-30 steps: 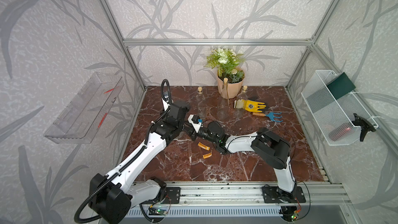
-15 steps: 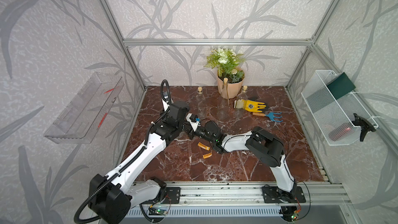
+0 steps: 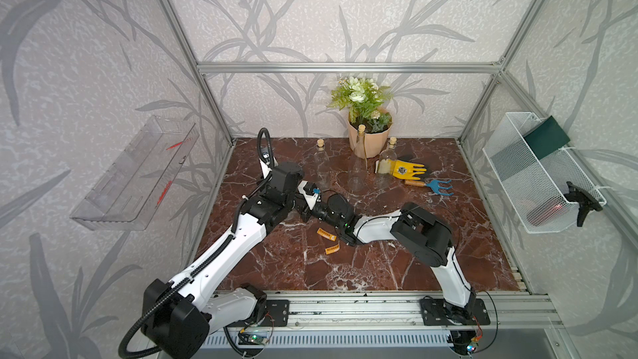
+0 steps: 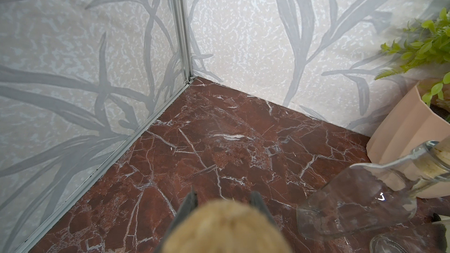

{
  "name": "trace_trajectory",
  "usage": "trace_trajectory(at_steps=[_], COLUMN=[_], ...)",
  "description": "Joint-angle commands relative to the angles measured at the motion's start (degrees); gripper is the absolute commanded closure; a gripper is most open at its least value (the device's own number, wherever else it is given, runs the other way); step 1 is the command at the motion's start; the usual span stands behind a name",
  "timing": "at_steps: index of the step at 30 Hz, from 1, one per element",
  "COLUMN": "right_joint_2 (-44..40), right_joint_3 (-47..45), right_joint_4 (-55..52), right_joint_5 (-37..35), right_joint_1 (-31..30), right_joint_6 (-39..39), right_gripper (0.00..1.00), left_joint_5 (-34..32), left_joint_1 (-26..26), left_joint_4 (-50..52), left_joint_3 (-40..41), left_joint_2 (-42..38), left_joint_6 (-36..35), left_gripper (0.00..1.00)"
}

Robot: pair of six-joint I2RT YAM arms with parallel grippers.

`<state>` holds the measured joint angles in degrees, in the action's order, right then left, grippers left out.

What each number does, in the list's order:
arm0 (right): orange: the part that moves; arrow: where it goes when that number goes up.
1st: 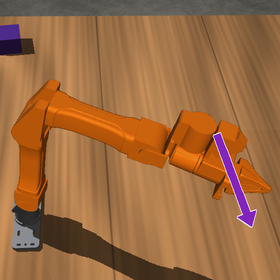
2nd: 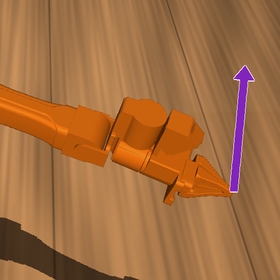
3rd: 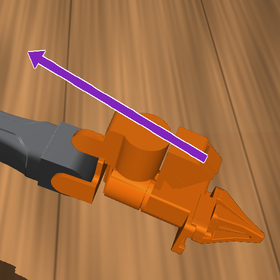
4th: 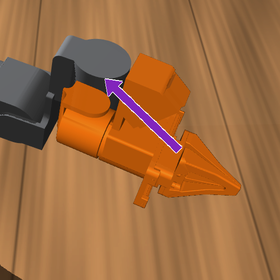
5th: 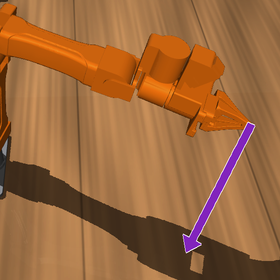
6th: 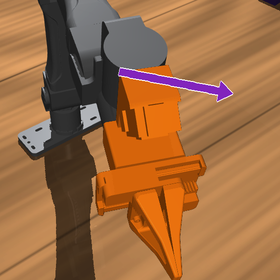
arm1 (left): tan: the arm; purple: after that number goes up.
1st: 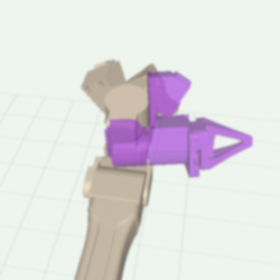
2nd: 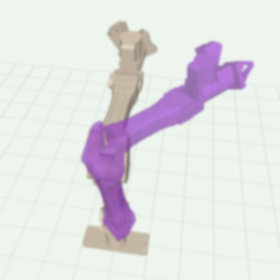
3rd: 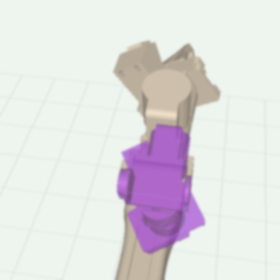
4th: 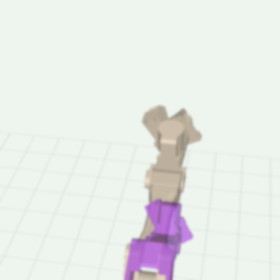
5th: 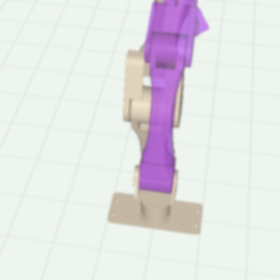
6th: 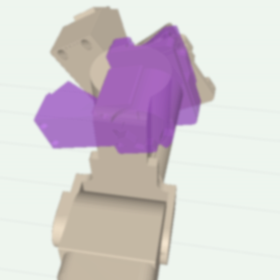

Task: Remove the label from the bottle
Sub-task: Tear open the label from the bottle.

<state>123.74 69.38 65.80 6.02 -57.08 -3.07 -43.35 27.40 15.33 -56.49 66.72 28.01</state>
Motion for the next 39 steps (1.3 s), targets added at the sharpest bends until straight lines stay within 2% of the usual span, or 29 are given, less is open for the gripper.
trace_trajectory(at_steps=[1, 21, 39], right_joint_2=[0.46, 0.87, 0.87], right_joint_3=[1.48, 2.76, 2.35], right_joint_4=[2.36, 2.23, 1.96], right_joint_5=[-0.66, -0.66, -1.09], right_joint_1=[-0.23, -0.27, -0.23], right_joint_6=[0.26, 0.09, 0.24], right_gripper=[0.75, 0.77, 0.93], left_joint_5=[-0.45, 0.37, 0.61], left_joint_1=[0.29, 0.36, 0.37], left_joint_4=[-2.24, -2.15, -2.11], left_joint_3=[0.24, 0.38, 0.50], left_joint_2=[-1.81, -1.93, -2.47], left_joint_6=[1.26, 1.17, 1.20], left_gripper=[1.00, 1.00, 1.00])
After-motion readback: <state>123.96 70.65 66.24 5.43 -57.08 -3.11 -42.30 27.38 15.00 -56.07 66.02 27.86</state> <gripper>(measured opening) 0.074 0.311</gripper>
